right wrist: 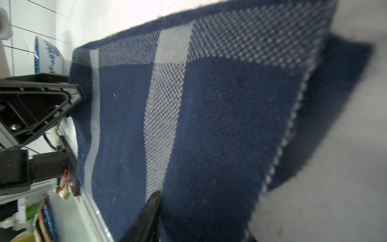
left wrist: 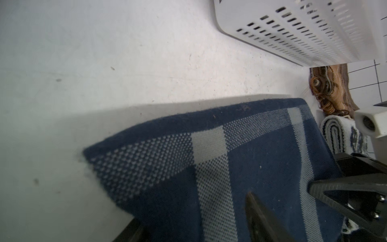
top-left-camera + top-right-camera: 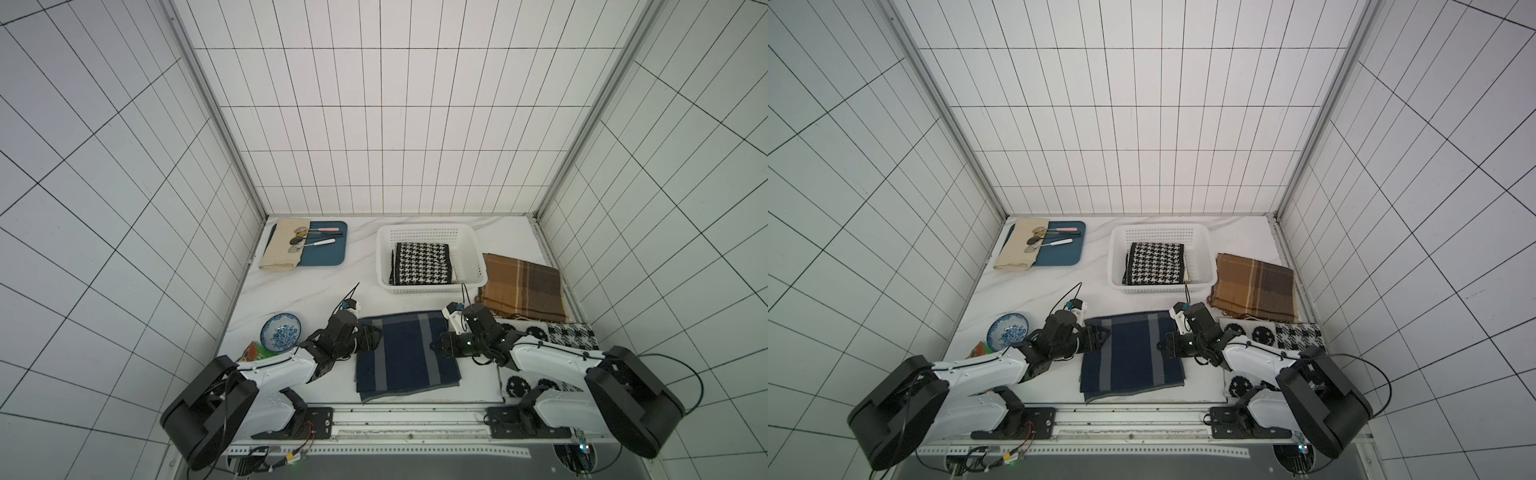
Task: Put the folded scarf in the basket
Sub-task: Pick up the scarf at the center of the board, then place the scarf in the basket.
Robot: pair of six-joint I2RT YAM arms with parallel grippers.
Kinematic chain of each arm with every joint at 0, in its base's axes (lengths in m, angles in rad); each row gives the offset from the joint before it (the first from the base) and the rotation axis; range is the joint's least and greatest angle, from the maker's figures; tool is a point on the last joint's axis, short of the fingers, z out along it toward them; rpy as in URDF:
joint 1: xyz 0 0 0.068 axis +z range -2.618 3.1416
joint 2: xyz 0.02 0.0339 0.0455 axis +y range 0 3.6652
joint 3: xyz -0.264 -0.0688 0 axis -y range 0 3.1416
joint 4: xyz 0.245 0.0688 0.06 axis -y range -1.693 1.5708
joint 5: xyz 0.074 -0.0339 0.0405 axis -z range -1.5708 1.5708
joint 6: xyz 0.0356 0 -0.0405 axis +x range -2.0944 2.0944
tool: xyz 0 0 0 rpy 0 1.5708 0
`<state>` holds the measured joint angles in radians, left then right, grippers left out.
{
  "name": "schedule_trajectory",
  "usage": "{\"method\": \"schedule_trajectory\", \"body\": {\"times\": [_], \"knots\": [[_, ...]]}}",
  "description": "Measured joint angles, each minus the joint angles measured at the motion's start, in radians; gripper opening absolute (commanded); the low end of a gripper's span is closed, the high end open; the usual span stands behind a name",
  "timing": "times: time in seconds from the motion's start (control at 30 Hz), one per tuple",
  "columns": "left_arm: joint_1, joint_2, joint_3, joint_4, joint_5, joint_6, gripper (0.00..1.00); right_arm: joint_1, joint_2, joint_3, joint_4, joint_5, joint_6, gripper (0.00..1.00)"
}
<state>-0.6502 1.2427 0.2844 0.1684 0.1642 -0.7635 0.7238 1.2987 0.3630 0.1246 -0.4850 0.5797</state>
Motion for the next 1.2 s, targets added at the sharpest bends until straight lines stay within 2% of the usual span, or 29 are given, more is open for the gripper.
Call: {"method": "schedule_trajectory", "body": {"times": [0.07, 0.17, 0.23, 0.27, 0.4, 0.57, 0.7, 0.83, 1.03, 1.2], "knots": [[-0.01, 0.035, 0.011, 0.019, 0.011, 0.0, 0.38, 0.0, 0.016, -0.002, 0.019, -0.018, 0.001, 0.22], [-0.023, 0.056, 0.014, 0.015, 0.026, 0.006, 0.13, -0.002, 0.035, -0.002, 0.035, -0.034, -0.003, 0.07], [-0.031, 0.045, 0.014, -0.002, 0.038, 0.013, 0.04, -0.005, 0.039, -0.002, 0.044, -0.052, -0.002, 0.0], [-0.033, 0.032, 0.014, -0.012, 0.041, 0.013, 0.0, -0.005, 0.039, -0.002, 0.045, -0.056, -0.005, 0.0], [-0.042, -0.052, 0.016, -0.071, 0.042, 0.02, 0.0, -0.004, -0.003, -0.002, -0.003, -0.056, -0.021, 0.0], [-0.082, -0.141, 0.097, -0.177, 0.025, 0.026, 0.0, -0.004, -0.175, 0.024, -0.18, -0.036, -0.05, 0.0], [-0.112, -0.183, 0.24, -0.259, 0.002, 0.042, 0.0, -0.004, -0.307, 0.139, -0.353, 0.018, -0.081, 0.0], [-0.114, -0.183, 0.385, -0.304, -0.016, 0.052, 0.0, -0.004, -0.36, 0.3, -0.488, 0.073, -0.117, 0.0], [-0.105, -0.101, 0.574, -0.349, -0.086, 0.103, 0.0, -0.025, -0.319, 0.509, -0.633, 0.162, -0.183, 0.0], [-0.004, 0.116, 0.757, -0.349, -0.098, 0.145, 0.0, -0.125, -0.11, 0.683, -0.678, 0.221, -0.246, 0.0]]}}
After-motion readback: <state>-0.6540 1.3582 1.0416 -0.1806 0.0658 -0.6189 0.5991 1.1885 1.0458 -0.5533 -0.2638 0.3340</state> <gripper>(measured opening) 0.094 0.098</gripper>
